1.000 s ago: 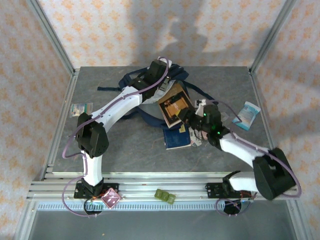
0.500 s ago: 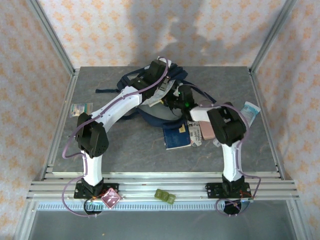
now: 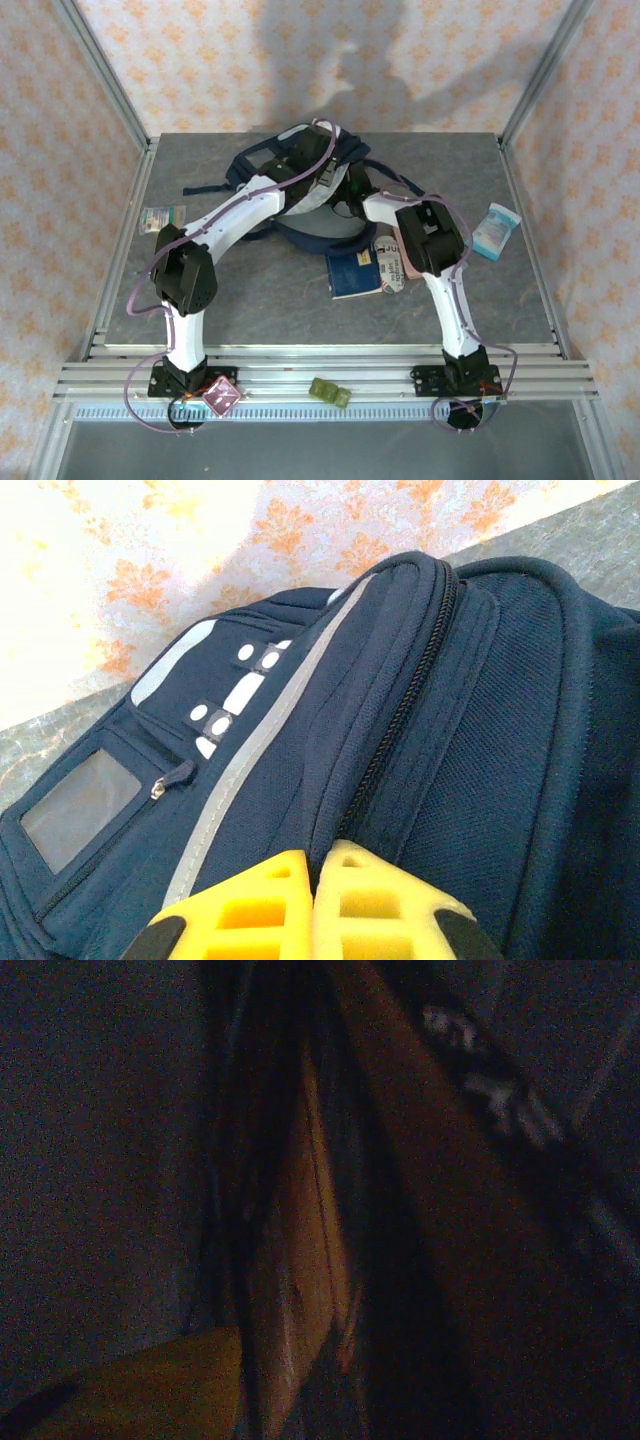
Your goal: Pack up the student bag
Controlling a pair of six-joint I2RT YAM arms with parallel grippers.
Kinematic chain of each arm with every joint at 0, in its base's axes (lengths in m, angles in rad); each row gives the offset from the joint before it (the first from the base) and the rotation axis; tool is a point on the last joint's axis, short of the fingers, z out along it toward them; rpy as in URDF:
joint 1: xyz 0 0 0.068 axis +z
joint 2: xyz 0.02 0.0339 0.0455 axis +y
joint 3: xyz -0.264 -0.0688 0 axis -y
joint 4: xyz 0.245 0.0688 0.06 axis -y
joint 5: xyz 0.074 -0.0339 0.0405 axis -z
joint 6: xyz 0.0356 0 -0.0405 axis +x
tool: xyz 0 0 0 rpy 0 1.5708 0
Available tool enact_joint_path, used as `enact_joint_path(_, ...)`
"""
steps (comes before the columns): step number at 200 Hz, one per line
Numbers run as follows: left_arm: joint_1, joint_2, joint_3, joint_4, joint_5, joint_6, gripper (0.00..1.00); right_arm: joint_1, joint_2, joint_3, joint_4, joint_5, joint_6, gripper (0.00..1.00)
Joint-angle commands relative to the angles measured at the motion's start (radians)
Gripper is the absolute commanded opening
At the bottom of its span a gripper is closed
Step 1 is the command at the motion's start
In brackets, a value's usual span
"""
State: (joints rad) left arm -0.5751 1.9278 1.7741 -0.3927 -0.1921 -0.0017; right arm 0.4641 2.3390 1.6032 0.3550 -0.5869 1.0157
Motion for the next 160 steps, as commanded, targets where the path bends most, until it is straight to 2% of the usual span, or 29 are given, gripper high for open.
enact_joint_path(1, 0.001, -0.06, -0.001, 0.087, -0.06, -0.044, 0.0, -0.001, -0.22, -0.126, -0.133, 0.015, -0.129, 0.52)
enact_joint_path(20, 0.004, -0.039, 0.002, 0.095, -0.069, -0.057, 0.0, -0.001, -0.381, -0.289, -0.15, 0.037, -0.198, 0.6)
enact_joint_path(40, 0.005, -0.026, 0.004, 0.104, -0.072, -0.065, 0.0, -0.007, -0.521, -0.42, -0.164, 0.055, -0.259, 0.61)
enact_joint_path(73, 0.004, 0.045, 0.025, 0.108, -0.089, -0.094, 0.0, -0.011, -0.729, -0.615, -0.204, 0.043, -0.325, 0.57)
enact_joint_path(111, 0.004, 0.121, 0.095, 0.078, -0.115, -0.131, 0.0, 0.003, -1.004, -0.822, -0.317, 0.129, -0.409, 0.51)
enact_joint_path(153, 0.0, 0.093, 0.021, 0.091, -0.073, -0.176, 0.0, 0.037, -1.076, -0.956, -0.396, 0.161, -0.417, 0.46)
enact_joint_path(160, -0.002, 0.075, -0.006, 0.093, -0.06, -0.185, 0.07, 0.04, -1.071, -0.973, -0.388, 0.168, -0.41, 0.46)
